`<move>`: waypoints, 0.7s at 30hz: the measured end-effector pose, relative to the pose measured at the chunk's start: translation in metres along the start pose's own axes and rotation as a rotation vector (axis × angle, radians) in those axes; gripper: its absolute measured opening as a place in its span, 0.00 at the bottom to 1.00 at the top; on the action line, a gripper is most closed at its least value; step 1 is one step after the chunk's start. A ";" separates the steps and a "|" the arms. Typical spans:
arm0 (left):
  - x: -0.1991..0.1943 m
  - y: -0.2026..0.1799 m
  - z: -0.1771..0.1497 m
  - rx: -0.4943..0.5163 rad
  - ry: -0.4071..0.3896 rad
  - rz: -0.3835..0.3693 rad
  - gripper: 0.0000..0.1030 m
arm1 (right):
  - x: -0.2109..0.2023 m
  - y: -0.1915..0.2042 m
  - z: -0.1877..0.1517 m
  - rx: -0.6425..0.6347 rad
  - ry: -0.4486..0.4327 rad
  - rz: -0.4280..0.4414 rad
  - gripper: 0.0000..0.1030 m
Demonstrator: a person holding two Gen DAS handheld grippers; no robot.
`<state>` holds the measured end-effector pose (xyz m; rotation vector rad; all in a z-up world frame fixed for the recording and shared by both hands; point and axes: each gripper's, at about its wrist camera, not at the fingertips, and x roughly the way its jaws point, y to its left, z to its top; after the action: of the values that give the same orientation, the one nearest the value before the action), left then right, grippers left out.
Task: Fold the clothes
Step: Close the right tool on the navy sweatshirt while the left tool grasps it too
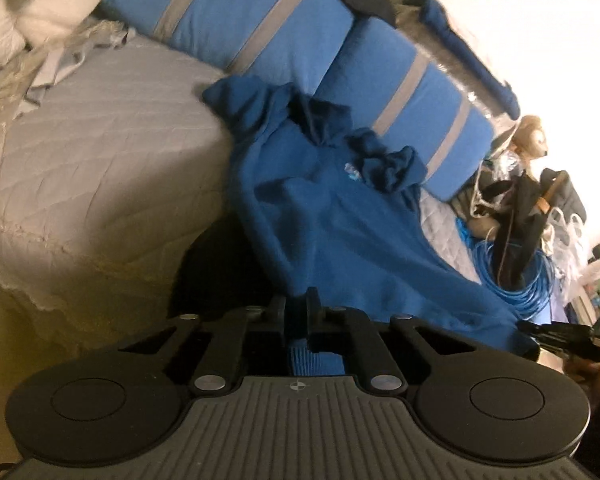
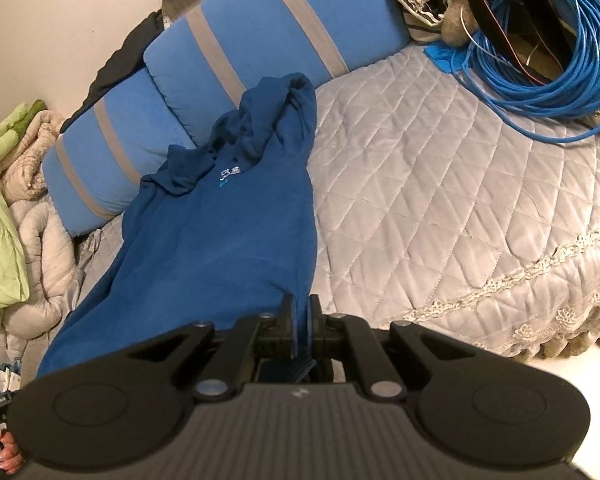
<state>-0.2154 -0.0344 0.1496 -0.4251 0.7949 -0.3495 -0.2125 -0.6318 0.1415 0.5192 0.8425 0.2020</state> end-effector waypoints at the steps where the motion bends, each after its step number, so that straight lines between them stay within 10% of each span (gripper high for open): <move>1: -0.003 -0.003 0.000 0.011 -0.011 0.006 0.05 | -0.002 0.002 0.001 -0.009 -0.004 0.002 0.04; 13: -0.054 -0.027 0.009 0.078 -0.141 0.063 0.05 | -0.050 0.025 0.010 -0.056 -0.073 0.038 0.03; 21: -0.023 -0.017 -0.001 0.069 -0.004 0.170 0.06 | -0.045 0.015 -0.009 -0.010 0.008 0.007 0.03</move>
<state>-0.2329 -0.0386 0.1712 -0.2913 0.8063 -0.2164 -0.2483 -0.6325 0.1742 0.5125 0.8468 0.2144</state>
